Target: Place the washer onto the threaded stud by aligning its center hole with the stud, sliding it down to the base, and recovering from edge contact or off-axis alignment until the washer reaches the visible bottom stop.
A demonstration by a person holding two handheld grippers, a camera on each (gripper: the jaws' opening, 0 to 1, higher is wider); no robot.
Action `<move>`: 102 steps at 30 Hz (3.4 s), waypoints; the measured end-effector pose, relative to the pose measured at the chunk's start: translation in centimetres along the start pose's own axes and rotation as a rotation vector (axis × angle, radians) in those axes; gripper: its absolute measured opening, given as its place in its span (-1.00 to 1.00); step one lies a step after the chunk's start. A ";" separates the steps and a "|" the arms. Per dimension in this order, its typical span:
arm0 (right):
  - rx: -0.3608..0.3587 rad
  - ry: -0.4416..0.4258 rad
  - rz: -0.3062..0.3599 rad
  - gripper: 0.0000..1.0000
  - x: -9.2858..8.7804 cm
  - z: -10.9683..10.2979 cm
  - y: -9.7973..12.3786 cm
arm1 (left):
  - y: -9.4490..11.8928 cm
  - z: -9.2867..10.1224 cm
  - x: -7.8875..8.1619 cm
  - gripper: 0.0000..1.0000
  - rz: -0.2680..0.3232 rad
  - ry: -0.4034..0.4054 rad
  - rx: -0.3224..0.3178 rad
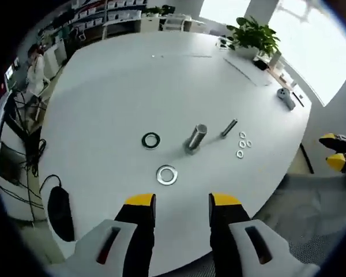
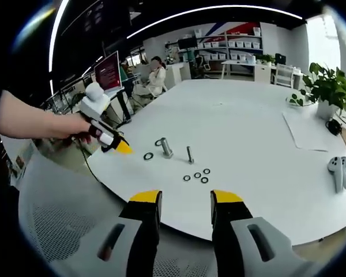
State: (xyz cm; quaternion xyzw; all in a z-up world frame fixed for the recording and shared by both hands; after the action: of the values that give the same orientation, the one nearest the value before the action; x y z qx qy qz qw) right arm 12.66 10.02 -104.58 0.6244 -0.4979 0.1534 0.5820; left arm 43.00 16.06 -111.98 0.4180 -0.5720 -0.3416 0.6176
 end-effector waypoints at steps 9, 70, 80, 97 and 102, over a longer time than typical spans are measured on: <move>-0.005 0.000 -0.003 -0.30 0.0 0.0 0.0 | -5.3 -1.2 1.7 -0.30 -0.103 -0.094 0.017; -0.008 -0.002 -0.007 -0.34 -0.1 0.4 -0.1 | -8.0 -0.7 2.6 -0.56 -0.250 -0.435 0.048; -0.009 0.003 -0.009 -0.34 -0.1 0.4 -0.1 | -8.2 -0.5 2.9 -0.50 -0.229 -0.562 0.009; -0.006 0.003 -0.013 -0.35 -0.2 0.3 -0.1 | -8.2 -0.4 2.7 -0.61 -0.228 -0.575 0.003; -0.004 0.003 -0.013 -0.35 -0.2 0.4 -0.2 | -8.1 -0.4 2.8 -0.62 -0.247 -0.575 0.005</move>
State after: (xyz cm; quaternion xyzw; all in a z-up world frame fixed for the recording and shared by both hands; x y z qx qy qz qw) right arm 12.58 9.72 -104.92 0.6261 -0.4931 0.1495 0.5852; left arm 44.16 10.18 -118.14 0.3723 -0.6688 -0.5170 0.3833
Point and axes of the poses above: the point that each gripper's makers call its tool centre point, and the gripper's own axes: y roughly backward along the fingers, z roughly to its right, x roughly out of its top, the point moved 6 cm from there along y, roughly backward along the fingers, and after that the axes turned 10 degrees about x, right-handed, at the moved point
